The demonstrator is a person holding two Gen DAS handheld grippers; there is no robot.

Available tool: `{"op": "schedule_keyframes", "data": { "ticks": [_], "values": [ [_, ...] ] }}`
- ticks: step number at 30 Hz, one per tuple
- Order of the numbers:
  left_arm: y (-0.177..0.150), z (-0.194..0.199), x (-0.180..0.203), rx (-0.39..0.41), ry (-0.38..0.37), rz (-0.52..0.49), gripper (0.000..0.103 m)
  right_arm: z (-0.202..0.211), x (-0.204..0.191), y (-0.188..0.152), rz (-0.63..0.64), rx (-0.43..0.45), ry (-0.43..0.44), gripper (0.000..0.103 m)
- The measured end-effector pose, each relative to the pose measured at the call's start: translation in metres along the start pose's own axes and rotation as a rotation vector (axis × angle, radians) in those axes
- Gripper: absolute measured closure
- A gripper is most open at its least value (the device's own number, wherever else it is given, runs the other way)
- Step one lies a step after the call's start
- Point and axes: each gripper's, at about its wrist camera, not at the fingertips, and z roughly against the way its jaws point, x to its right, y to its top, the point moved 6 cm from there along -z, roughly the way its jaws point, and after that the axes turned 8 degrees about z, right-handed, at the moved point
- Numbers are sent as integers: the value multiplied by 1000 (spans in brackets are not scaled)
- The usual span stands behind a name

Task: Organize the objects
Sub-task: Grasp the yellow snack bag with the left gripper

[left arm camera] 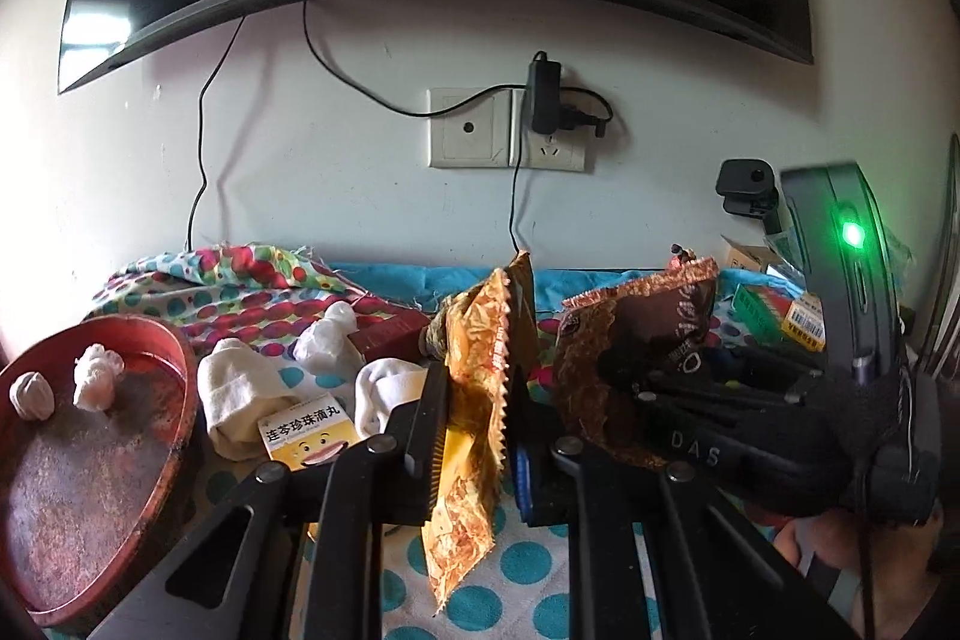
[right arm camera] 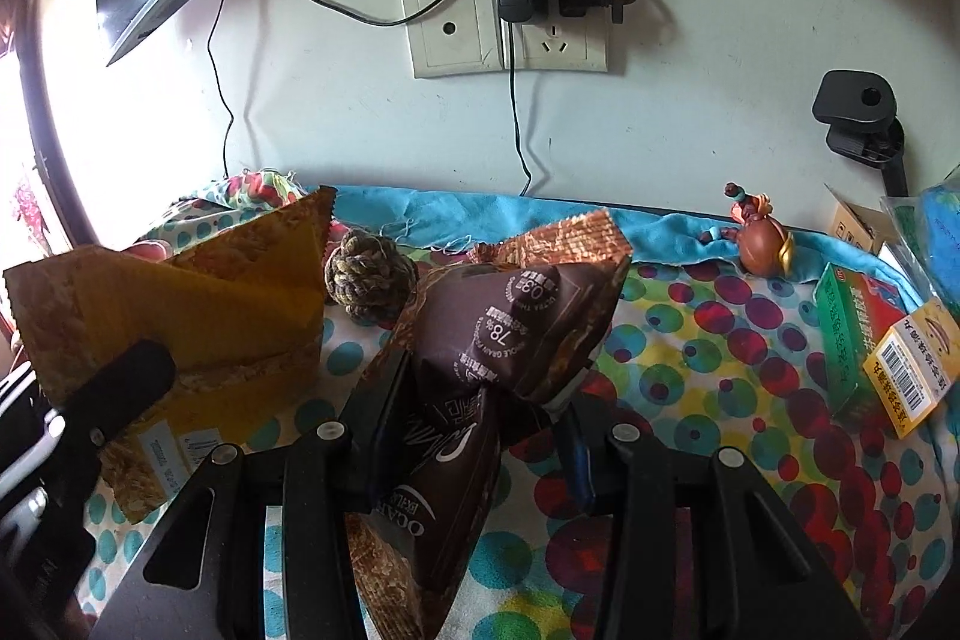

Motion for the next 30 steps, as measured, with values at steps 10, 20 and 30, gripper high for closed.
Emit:
{"op": "schedule_keyframes", "data": {
  "ticks": [10,20,30],
  "values": [
    [8,9,-9,-18,21,25,86,1,0,1,16,6,-13,62],
    [14,22,0,-14,1,-23,86,0,2,1,8,-4,-12,61],
    [15,31,-2,-27,-19,-30,86,1,2,2,7,-7,-11,61]
  ]
}}
